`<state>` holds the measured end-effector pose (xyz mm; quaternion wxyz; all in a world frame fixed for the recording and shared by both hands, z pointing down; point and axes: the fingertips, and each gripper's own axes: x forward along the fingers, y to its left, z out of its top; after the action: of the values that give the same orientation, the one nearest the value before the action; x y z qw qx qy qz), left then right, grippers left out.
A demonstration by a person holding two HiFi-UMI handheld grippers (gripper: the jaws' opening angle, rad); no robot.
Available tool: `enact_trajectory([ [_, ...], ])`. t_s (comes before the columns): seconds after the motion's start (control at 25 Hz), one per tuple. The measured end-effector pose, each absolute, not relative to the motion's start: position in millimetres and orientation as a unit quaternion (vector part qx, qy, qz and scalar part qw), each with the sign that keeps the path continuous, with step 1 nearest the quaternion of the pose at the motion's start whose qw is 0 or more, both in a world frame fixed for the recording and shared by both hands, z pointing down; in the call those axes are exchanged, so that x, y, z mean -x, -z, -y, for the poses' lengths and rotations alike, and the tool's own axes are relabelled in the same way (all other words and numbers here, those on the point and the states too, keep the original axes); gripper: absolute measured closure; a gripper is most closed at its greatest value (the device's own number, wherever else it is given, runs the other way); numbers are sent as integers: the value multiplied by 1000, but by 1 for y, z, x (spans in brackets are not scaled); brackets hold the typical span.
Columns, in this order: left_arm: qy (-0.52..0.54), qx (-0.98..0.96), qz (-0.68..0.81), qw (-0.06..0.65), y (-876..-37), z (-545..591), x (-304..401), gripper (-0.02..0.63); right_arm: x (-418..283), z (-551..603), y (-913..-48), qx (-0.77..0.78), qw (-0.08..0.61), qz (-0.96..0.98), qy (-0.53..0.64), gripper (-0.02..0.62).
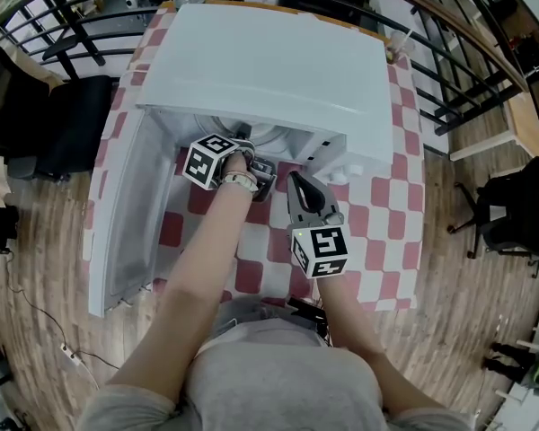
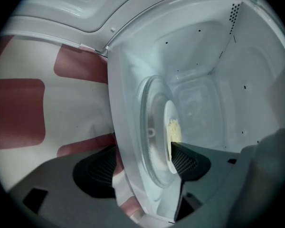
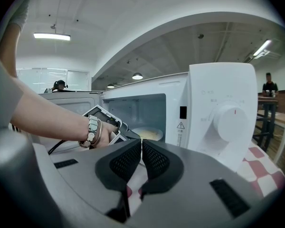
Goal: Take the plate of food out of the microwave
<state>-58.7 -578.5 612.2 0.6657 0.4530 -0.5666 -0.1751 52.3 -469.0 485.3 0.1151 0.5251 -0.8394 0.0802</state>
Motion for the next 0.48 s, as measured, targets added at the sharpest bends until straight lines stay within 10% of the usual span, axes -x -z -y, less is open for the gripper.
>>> enact_trajectory([
  [0.48, 174, -443, 557, 680, -614, 569, 61, 261, -50, 459, -485, -519, 121, 843, -74, 568],
])
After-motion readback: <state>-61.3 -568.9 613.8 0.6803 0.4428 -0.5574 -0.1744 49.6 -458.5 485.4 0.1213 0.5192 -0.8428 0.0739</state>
